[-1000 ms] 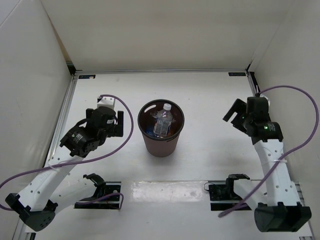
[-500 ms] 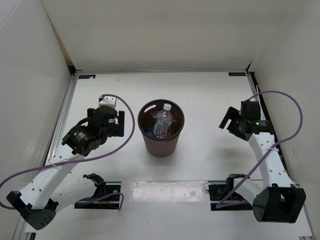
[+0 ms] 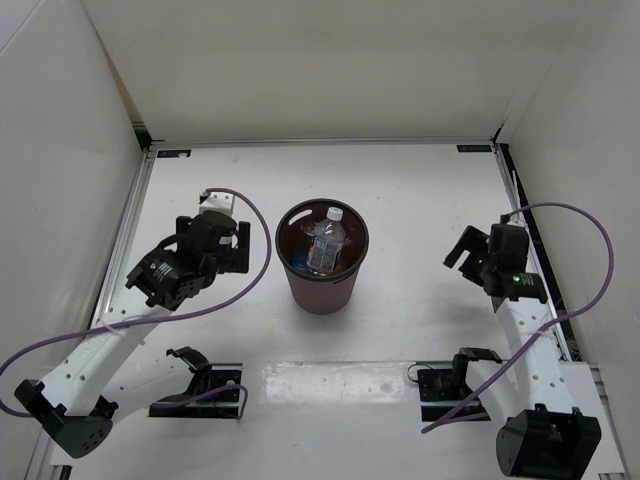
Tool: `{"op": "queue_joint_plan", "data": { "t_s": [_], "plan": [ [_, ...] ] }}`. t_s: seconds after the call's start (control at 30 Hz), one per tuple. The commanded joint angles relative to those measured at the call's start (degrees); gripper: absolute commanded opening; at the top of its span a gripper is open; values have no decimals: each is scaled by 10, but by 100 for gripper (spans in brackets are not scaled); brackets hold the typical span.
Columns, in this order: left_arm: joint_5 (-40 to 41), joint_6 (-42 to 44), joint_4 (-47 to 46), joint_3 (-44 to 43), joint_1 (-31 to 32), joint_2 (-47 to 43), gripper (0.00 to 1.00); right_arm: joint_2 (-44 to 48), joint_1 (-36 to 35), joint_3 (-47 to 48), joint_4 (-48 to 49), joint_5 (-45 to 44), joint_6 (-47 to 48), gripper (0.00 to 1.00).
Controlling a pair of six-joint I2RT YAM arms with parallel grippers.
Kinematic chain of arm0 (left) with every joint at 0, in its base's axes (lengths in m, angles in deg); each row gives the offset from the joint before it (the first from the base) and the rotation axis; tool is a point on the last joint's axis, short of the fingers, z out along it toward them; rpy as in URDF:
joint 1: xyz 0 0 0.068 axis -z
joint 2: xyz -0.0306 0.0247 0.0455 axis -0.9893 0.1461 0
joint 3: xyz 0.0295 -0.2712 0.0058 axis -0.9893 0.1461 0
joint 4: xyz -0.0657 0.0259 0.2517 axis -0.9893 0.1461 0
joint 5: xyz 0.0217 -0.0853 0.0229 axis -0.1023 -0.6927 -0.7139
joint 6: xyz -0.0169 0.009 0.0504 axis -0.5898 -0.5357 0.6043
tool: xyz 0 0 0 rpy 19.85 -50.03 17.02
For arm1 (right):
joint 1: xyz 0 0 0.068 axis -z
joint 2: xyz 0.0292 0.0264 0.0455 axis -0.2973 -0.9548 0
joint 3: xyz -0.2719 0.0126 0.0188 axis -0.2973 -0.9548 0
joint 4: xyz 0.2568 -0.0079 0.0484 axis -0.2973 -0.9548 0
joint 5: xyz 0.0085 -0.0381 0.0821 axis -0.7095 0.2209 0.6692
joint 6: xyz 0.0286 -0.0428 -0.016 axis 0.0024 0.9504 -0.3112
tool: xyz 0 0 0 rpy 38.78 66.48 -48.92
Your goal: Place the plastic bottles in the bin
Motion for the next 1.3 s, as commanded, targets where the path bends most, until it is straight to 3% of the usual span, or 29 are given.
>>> {"op": "queue_joint_plan", "data": {
  "t_s": [0.0, 0.4, 0.57, 0.77, 0.93, 1.1, 1.27],
  "plan": [
    [13, 1, 3, -3, -3, 0, 100, 9, -27, -17, 52, -29, -5, 90],
    [64, -18, 12, -1, -3, -29, 100, 19, 8, -34, 69, 1, -8, 90],
    [138, -58, 27, 0, -3, -71, 100, 15, -10, -31, 71, -12, -11, 90],
    [271, -140, 34, 43, -3, -196, 100, 13, -9, -30, 71, -12, -11, 90],
    [315, -116, -33, 115, -3, -344, 100, 12, -12, -31, 72, -8, -7, 90],
    [329, -131, -16, 109, -4, -326, 100, 18, -23, -31, 75, -12, -6, 90],
    [307, -118, -42, 116, -19, -254, 100, 22, -28, -31, 75, -13, -5, 90]
  ]
}}
